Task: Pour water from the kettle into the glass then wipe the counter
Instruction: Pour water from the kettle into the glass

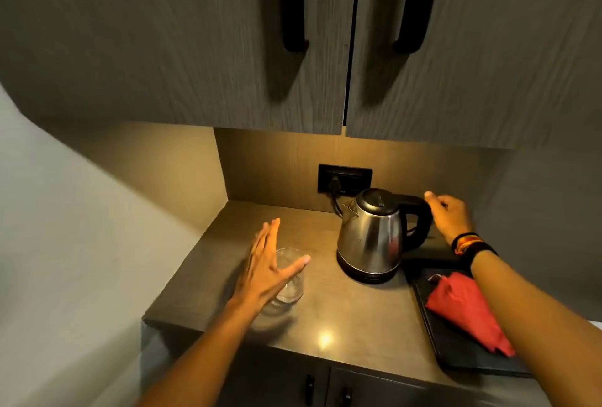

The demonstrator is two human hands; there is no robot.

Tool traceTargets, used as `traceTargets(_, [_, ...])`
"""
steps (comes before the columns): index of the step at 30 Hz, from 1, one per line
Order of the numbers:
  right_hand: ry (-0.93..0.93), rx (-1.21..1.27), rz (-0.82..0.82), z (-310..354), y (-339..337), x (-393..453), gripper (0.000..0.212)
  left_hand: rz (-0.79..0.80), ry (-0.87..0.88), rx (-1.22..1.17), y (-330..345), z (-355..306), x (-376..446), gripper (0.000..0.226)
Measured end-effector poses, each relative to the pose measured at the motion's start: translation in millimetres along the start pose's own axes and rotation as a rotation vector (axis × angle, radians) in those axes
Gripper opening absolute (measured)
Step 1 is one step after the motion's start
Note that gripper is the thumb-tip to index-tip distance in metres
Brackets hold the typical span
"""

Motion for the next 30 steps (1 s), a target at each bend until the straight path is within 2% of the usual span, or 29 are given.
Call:
traceTargets(2, [0.12,0.09,0.064,-12,7,2,0.043,0.082,-0.15,-0.127,13,17,-3,0.12])
traceTargets(4, [0.251,0.218,0.078,-23,18,4,0.041,0.124,-0.226,-0.214,26,30,-9,0.117])
traceTargets(6, [0.358,0.335,0.047,-24,30,6,0.058,0.093,-0.273,-0.263,34,38,-8,0.106])
traceTargets(10, [0.342,0.54,-0.057,-16,45,15,0.035,0.027,-0.289,-0.31,38,45,-8,0.094])
traceTargets(12, [0.306,0.55,-0.124,-6,49,13,0.027,0.013,-0.284,-0.3,39,47,-8,0.092])
traceTargets(15, [0.261,0.458,-0.164,9,54,16,0.035,0.021,-0.285,-0.288,39,47,-6,0.087])
traceTargets(20, [0.09,0.326,-0.042,57,64,7,0.035,0.024,-0.293,-0.293,38,45,-7,0.084])
traceTargets(25, [-0.148,-0.138,-0.019,103,65,-10,0.058,0.01,-0.283,-0.301,33,37,-11,0.082])
traceTargets(30, [-0.349,-0.341,0.055,129,83,-33,0.065,0.007,-0.288,-0.317,26,37,-16,0.087])
Point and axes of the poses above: each hand's wrist, its own x-axis towards the middle knuckle, its own y-axis out of the palm, z = x × y, the point moved 4 cm from there along x, towards the middle knuckle, and after that the axes turned 3 degrees about y, right-handed, at the moved point
